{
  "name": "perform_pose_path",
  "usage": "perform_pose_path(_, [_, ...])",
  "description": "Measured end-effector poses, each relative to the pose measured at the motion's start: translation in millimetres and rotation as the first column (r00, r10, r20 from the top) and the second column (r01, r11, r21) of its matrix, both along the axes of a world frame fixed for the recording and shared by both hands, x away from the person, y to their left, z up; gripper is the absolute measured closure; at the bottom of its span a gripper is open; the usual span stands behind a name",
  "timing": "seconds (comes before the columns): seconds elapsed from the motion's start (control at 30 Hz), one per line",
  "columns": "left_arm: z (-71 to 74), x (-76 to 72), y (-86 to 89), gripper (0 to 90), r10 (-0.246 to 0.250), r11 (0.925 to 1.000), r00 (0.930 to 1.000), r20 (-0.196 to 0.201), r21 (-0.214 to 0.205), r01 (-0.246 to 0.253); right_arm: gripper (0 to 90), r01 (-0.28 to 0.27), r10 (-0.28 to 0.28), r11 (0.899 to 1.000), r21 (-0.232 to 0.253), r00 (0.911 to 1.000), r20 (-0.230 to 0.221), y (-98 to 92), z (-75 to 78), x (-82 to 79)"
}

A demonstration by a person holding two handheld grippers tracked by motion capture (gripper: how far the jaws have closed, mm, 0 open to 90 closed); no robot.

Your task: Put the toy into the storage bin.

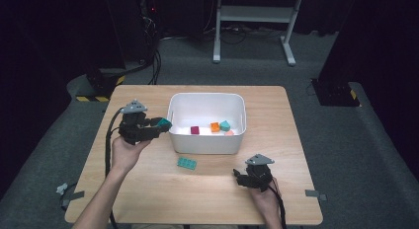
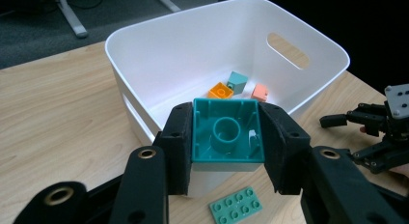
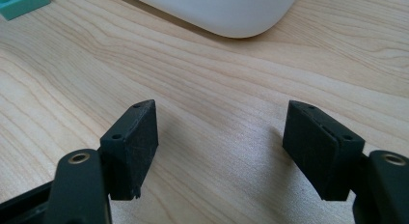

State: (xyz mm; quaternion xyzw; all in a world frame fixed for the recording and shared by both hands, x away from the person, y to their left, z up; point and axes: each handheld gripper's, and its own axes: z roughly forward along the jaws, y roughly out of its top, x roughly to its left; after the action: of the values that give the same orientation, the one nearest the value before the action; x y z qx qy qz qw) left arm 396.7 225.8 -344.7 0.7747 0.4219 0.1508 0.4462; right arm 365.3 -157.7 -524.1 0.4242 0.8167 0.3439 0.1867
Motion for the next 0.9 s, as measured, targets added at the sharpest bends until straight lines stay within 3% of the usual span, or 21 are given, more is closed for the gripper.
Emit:
perform_pose_path(0.33, [9.8, 18.9, -15.9, 58.3, -0.020, 0.9998, 0.9997, 0.013, -0.003, 0.020, 28.1, 0.000, 0.000, 1.000, 0.000, 1.0000, -0.001, 0.0, 0.0, -0.1])
perform_pose_path(0.43, [9.6, 22.4, -19.2, 58.2, -0.003, 1.0000, 0.9993, 0.037, 0.000, 0.003, 28.1, 0.000, 0.000, 1.000, 0.000, 1.0000, -0.001, 0.0, 0.0, -0.1])
perform_pose_path(0.9, [-4.0, 42.9, -30.4, 58.2, 0.008, 0.9996, 0.9999, 0.009, -0.028, -0.008, 28.1, 0.000, 0.000, 1.000, 0.000, 1.0000, -0.001, 0.0, 0.0, -0.1])
